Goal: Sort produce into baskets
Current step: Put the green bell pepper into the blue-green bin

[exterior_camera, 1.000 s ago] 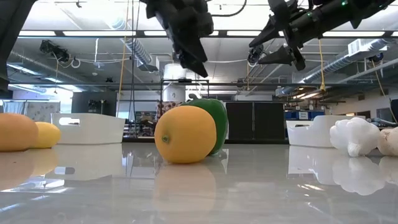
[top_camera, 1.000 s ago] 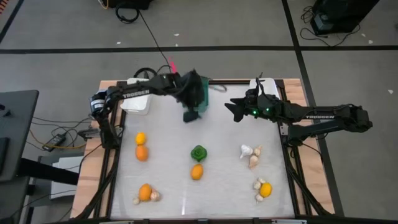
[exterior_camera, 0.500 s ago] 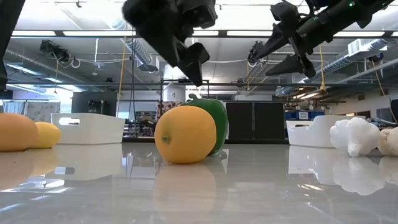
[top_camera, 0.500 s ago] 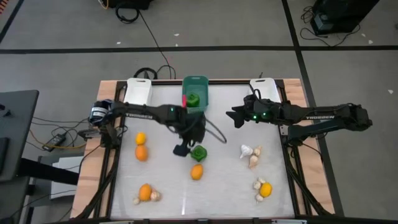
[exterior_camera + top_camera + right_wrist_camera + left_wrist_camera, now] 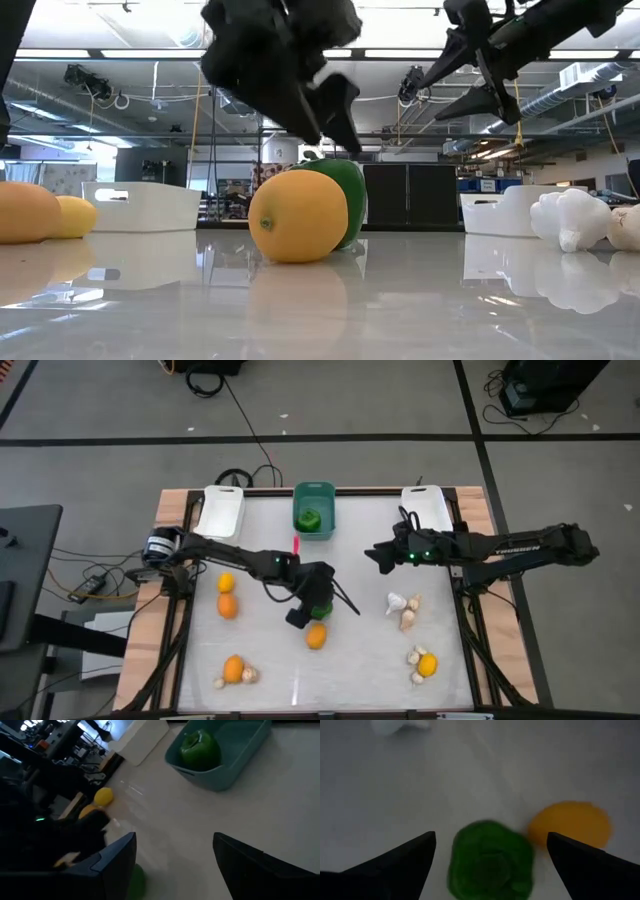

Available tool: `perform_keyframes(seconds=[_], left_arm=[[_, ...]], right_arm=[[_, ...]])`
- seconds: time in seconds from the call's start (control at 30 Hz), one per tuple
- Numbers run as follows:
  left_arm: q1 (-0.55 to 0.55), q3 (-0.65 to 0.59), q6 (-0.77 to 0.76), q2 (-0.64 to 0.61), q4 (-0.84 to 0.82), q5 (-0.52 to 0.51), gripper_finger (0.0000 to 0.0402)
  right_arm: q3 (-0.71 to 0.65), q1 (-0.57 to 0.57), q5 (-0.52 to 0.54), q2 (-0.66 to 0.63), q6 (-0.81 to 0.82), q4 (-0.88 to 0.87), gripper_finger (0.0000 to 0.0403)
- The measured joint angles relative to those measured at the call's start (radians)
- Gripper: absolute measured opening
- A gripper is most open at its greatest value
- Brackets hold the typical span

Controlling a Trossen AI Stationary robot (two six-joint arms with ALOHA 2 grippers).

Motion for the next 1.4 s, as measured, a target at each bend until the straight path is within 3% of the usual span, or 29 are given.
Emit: perform_keyframes(seconds=[0.37,0.5,0.7,0.83,1.0,1.4], left_arm=[[-0.007,-0.009,-0.011,0.068,-0.022,-0.036,0.0398],[-0.001,-0.009,-0.030,0.078,-0.023,-0.100,0.0379],[0.031,-0.007,-0.085,0.082,-0.009,-0.102,0.0331],[0.059,0.013,-0.136,0.081,-0.035,-0.112,0.0331],[0.108,0.114,-0.141,0.080,-0.152,-0.143,0.0352],[0.339,0.444,-0.140,0.079,-0.485,-0.160,0.0338]], right_arm=[[0.000,0.051,0.043,-0.009,0.046,-0.031,0.0274],[0.000,0.051,0.053,-0.009,0.045,-0.030,0.0274],[0.000,0.051,0.071,-0.009,0.044,-0.031,0.0274],[0.000,0.051,0.071,-0.011,0.042,-0.032,0.0274],[0.000,0.051,0.070,-0.022,0.042,-0.035,0.0274],[0.000,0.051,0.080,-0.074,0.034,-0.106,0.0272]])
